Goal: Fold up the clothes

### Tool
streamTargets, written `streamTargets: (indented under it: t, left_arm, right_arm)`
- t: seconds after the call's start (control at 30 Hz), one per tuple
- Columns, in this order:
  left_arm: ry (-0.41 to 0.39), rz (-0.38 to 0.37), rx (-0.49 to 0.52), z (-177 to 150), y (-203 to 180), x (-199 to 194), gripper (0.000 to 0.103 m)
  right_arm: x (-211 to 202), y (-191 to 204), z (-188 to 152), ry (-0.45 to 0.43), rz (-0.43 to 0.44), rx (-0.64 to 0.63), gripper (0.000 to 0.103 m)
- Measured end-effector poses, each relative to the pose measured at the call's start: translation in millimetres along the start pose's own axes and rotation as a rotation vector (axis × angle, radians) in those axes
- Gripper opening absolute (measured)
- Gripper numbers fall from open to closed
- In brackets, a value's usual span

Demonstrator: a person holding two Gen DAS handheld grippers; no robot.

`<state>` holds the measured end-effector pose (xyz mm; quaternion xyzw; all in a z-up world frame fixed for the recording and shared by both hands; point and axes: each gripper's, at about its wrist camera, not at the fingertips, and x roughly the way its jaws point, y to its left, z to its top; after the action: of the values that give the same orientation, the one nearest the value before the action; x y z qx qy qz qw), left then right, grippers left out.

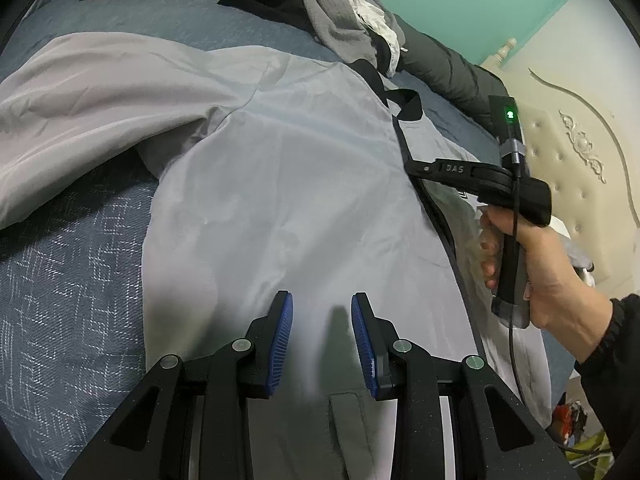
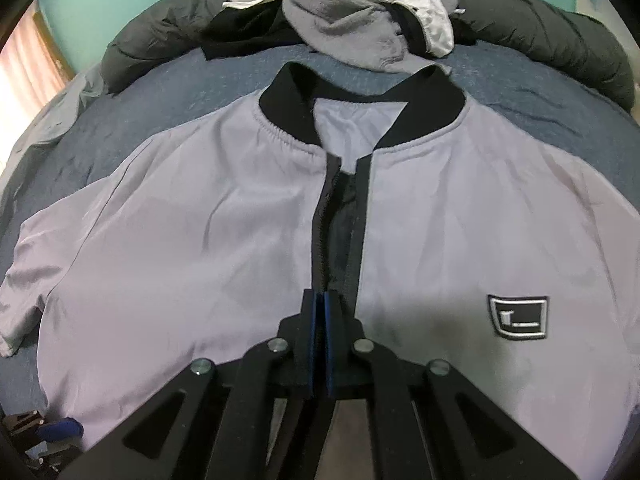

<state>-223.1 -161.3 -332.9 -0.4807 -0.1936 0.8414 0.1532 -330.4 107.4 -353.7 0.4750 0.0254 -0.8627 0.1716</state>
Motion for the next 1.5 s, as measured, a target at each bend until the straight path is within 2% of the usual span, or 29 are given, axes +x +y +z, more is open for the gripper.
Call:
streamTargets:
  t: [0.07, 0.17, 0.33, 0.5, 0.53, 0.67, 0.7, 0.73, 0.8, 1.03, 1.1, 1.17, 1.5]
  left_arm:
    - [0.001, -0.002, -0.005, 0.3, 2.3, -0.6, 0.033]
    - [-0.007, -0.001, -0.008, 1.5, 4.3, -4.6, 0.033]
    - [-0.043, 0.019, -0.029, 5.8, 12.9, -23.6, 0.033]
    - [-0.077, 0.035, -0.098, 13.8, 32.8, -53.0, 0.033]
    - [-0.081, 0.052, -0.108, 16.2, 37.7, -60.2, 0.034]
    - [-0.071, 0.113, -0.144, 22.8, 64.1, -96.5, 0.034]
    - [-0.069, 0.152, -0.145, 21.9, 72.5, -107.9, 0.036]
    - [-0.067, 0.177, -0.156, 20.9, 81.7, -117.5, 0.039]
    - [-0.06, 0.234, -0.189, 17.0, 102.9, -139.2, 0.052]
    - [-0.117, 0.348, -0.385, -1.5, 184.3, -209.0, 0.053]
    - [-0.142, 0.438, -0.4, -3.1, 201.0, -225.6, 0.054]
    - [-0.16, 0.486, -0.402, -4.3, 213.7, -237.3, 0.055]
    - [-0.199, 0.581, -0.443, -3.5, 264.7, -253.4, 0.063]
  right_arm:
    - [-14.8, -0.8, -0.1, -0.052, -0.003, 0.005, 0.005]
    - [-46.2, -6.0, -9.6, -0.128, 0.05, 0.024, 0.007]
    - [-95.3, -11.6, -47.1, -0.173, 0.169, 0.065, 0.01]
    - [-123.2, -22.4, -88.4, -0.158, 0.268, 0.135, 0.024]
    - [-126.3, -24.7, -95.7, -0.15, 0.278, 0.148, 0.029]
    - [-135.5, -35.2, -120.5, -0.145, 0.308, 0.199, 0.03]
    - [-137.6, -36.5, -125.4, -0.149, 0.316, 0.207, 0.03]
    - [-139.4, -37.6, -130.1, -0.152, 0.324, 0.214, 0.03]
    - [-140.9, -39.1, -138.1, -0.154, 0.348, 0.222, 0.031]
    - [-145.2, -37.3, -153.6, -0.174, 0.39, 0.212, 0.031]
    - [-146.5, -36.6, -154.1, -0.186, 0.396, 0.207, 0.031]
    - [-147.1, -35.8, -154.4, -0.192, 0.406, 0.202, 0.031]
    - [-141.2, -27.5, -155.6, -0.187, 0.413, 0.183, 0.031]
